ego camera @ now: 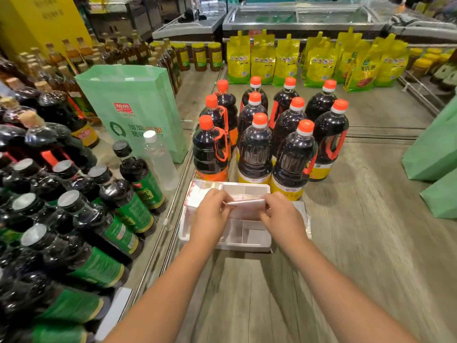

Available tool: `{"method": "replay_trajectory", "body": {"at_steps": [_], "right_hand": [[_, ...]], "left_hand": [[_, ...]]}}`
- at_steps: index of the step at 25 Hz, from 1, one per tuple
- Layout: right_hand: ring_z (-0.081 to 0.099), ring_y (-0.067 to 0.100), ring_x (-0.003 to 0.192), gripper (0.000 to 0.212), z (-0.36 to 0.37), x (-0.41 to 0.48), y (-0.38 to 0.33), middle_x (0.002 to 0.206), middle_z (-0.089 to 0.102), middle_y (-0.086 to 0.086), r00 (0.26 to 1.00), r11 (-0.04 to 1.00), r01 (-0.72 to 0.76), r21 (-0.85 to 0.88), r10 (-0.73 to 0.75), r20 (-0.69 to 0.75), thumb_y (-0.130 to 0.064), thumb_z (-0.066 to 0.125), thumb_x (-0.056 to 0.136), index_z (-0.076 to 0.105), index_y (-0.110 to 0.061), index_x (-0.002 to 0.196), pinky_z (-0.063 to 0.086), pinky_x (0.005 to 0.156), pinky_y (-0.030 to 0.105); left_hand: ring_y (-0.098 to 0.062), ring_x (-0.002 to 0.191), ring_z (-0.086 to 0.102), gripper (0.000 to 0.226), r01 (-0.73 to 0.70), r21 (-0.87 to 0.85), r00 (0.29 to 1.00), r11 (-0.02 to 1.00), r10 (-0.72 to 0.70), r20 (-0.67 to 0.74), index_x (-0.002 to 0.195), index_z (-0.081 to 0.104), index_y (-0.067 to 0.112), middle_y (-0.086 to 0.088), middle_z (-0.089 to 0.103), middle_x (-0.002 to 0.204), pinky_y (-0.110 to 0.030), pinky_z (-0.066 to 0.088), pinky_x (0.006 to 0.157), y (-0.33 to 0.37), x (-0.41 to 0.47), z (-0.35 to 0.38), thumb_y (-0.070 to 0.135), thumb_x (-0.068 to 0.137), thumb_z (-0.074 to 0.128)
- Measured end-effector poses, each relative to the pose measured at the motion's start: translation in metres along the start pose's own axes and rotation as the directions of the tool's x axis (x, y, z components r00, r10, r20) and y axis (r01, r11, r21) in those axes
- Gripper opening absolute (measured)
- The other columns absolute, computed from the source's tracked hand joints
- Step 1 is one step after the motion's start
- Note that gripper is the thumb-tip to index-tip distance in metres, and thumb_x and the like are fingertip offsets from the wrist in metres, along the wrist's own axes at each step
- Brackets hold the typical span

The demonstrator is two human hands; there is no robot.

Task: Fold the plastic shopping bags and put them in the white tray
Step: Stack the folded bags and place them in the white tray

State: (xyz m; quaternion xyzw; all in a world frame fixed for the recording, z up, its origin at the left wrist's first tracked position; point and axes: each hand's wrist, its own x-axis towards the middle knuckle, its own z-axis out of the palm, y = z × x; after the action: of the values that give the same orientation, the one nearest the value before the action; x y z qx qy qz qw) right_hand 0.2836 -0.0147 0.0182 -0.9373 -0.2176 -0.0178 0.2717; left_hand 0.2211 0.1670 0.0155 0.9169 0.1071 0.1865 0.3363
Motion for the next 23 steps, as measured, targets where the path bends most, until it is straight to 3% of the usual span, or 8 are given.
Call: {"method": "replay_trajectory", "body": {"at_steps": [4, 7, 9, 14, 16, 19, 23], "right_hand": [[0.058, 0.022, 0.101, 0.038, 0.005, -0.002, 0.007, 0.107, 0.056, 0.0, 0.997, 0.999, -0.013, -0.045, 0.016, 0.071, -0.025, 0.065, 0.088, 0.061, -0.022, 0.125, 0.05, 0.072, 0.038], [0.056, 0.015, 0.093, 0.036, 0.005, -0.005, 0.007, 0.106, 0.053, -0.006, 1.0, 1.0, 0.024, 0.014, -0.024, 0.019, -0.034, 0.065, 0.089, 0.055, -0.028, 0.122, 0.048, 0.067, 0.034], [0.056, 0.013, 0.084, 0.029, 0.005, -0.008, 0.007, 0.102, 0.053, -0.008, 0.996, 0.996, 0.063, 0.059, -0.059, -0.067, -0.036, 0.062, 0.093, 0.058, -0.029, 0.12, 0.045, 0.062, 0.032], [0.057, 0.012, 0.076, 0.022, 0.01, -0.015, 0.016, 0.089, 0.057, -0.01, 0.988, 0.996, 0.072, 0.055, -0.064, -0.141, -0.032, 0.065, 0.093, 0.068, -0.028, 0.115, 0.042, 0.055, 0.028], [0.059, 0.011, 0.078, 0.023, 0.007, -0.017, 0.019, 0.09, 0.059, -0.012, 0.985, 0.996, 0.082, 0.035, -0.075, -0.158, -0.033, 0.065, 0.093, 0.07, -0.03, 0.115, 0.042, 0.055, 0.026], [0.055, 0.011, 0.081, 0.023, -0.008, -0.023, 0.04, 0.09, 0.055, -0.015, 0.981, 0.988, -0.119, 0.094, 0.132, -0.143, -0.043, 0.058, 0.095, 0.066, -0.032, 0.114, 0.04, 0.061, 0.028], [0.059, 0.017, 0.093, 0.035, -0.023, -0.032, 0.091, 0.104, 0.062, -0.002, 0.897, 0.888, -0.401, 0.224, 0.43, -0.097, -0.039, 0.065, 0.091, 0.064, -0.018, 0.119, 0.043, 0.073, 0.031]], "left_hand": [[-0.02, 0.086, 0.056, 0.016, -0.062, 0.086, 0.994, 0.994, 0.054, 0.093, 0.086, 0.065, 0.019, 0.004, 0.057, 0.087, -0.035, 0.046, 0.073, -0.009, 0.0, 0.008, 0.006, 0.078, 0.071], [-0.008, 0.086, 0.054, 0.026, -0.065, 0.051, 0.997, 0.997, 0.063, 0.041, 0.108, 0.065, 0.021, 0.009, 0.054, 0.101, -0.024, 0.044, 0.072, -0.007, -0.006, 0.007, 0.012, 0.085, 0.072], [-0.006, 0.083, 0.054, 0.019, -0.11, 0.033, 0.994, 0.993, 0.11, 0.004, 0.105, 0.066, 0.021, 0.01, 0.054, 0.101, -0.02, 0.042, 0.068, -0.006, -0.009, 0.006, 0.016, 0.088, 0.072], [-0.01, 0.087, 0.058, 0.014, -0.097, 0.094, 0.995, 0.991, 0.098, -0.002, 0.101, 0.072, 0.022, 0.01, 0.056, 0.099, -0.029, 0.047, 0.063, -0.005, -0.012, 0.011, 0.015, 0.09, 0.069], [-0.015, 0.091, 0.056, 0.015, -0.124, 0.151, 0.992, 0.981, 0.128, -0.02, 0.1, 0.073, 0.021, 0.007, 0.057, 0.098, -0.033, 0.05, 0.068, 0.0, -0.009, 0.01, 0.015, 0.086, 0.072], [-0.019, 0.099, 0.053, 0.025, -0.198, 0.202, 0.979, 0.959, 0.202, 0.002, 0.107, 0.069, 0.022, 0.004, 0.058, 0.105, -0.037, 0.047, 0.082, 0.018, -0.008, 0.014, 0.02, 0.084, 0.076], [-0.026, 0.097, 0.057, 0.024, -0.283, 0.192, 0.959, 0.94, 0.272, 0.081, 0.103, 0.07, 0.021, 0.003, 0.063, 0.105, -0.036, 0.044, 0.078, 0.053, -0.013, 0.04, 0.013, 0.081, 0.075]]}}
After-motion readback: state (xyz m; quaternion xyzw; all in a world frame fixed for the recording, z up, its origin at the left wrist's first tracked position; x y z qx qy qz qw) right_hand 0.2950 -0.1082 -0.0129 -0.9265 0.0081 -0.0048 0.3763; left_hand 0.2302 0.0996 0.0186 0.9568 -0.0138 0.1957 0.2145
